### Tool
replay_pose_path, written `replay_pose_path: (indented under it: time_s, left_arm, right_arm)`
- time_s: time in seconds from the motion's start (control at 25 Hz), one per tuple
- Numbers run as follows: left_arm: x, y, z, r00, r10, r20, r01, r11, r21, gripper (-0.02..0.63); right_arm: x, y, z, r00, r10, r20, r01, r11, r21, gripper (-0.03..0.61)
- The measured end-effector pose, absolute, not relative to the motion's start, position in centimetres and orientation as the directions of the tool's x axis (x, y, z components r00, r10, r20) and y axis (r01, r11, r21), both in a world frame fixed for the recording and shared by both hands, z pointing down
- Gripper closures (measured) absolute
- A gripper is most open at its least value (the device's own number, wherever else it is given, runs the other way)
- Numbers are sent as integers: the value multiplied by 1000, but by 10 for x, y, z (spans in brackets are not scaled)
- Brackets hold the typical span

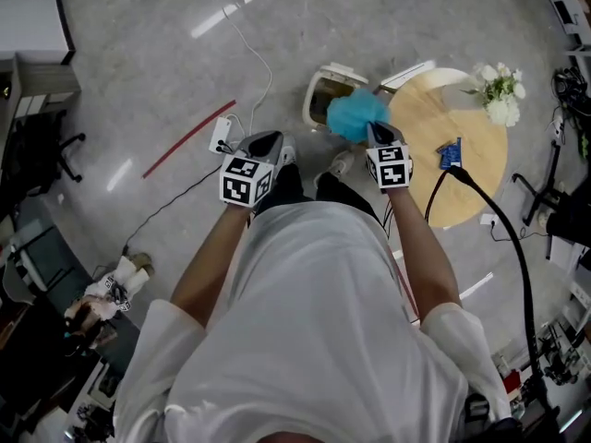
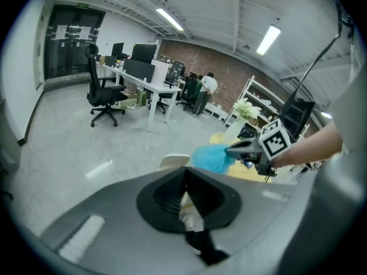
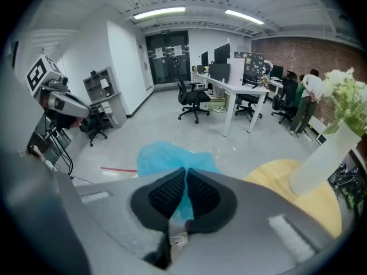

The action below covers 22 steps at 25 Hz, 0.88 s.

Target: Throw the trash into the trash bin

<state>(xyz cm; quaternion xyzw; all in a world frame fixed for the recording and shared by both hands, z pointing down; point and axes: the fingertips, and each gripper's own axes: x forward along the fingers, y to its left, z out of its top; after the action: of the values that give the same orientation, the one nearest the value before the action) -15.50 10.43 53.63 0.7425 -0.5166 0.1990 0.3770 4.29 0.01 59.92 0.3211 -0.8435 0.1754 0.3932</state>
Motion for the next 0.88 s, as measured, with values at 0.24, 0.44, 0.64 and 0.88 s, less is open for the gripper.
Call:
replay_pose_path:
  time_s: [0.24,0.44,0.64,0.88]
  left_arm:
    - [-166,105,545,352,-629,693,-927,-132,351,611]
    - [-180,110,548,328,-637,698,-932,-98,349,609]
    - [-188,111,554,317,-635,704,-933,-77,350,611]
    - [-189,109,570,316,-622,716,-932,-64,356,611]
  right_arm:
    - [25,1,618,-508,-350,787,-632,772,-65,575]
    - [12,4,627,-509,-317,800,-612,787,-78,575]
    - [4,2,632,-506,-295,810,-599,796,-85,575]
    - [3,0,648,-497,-275,823,-595,798,-93,575]
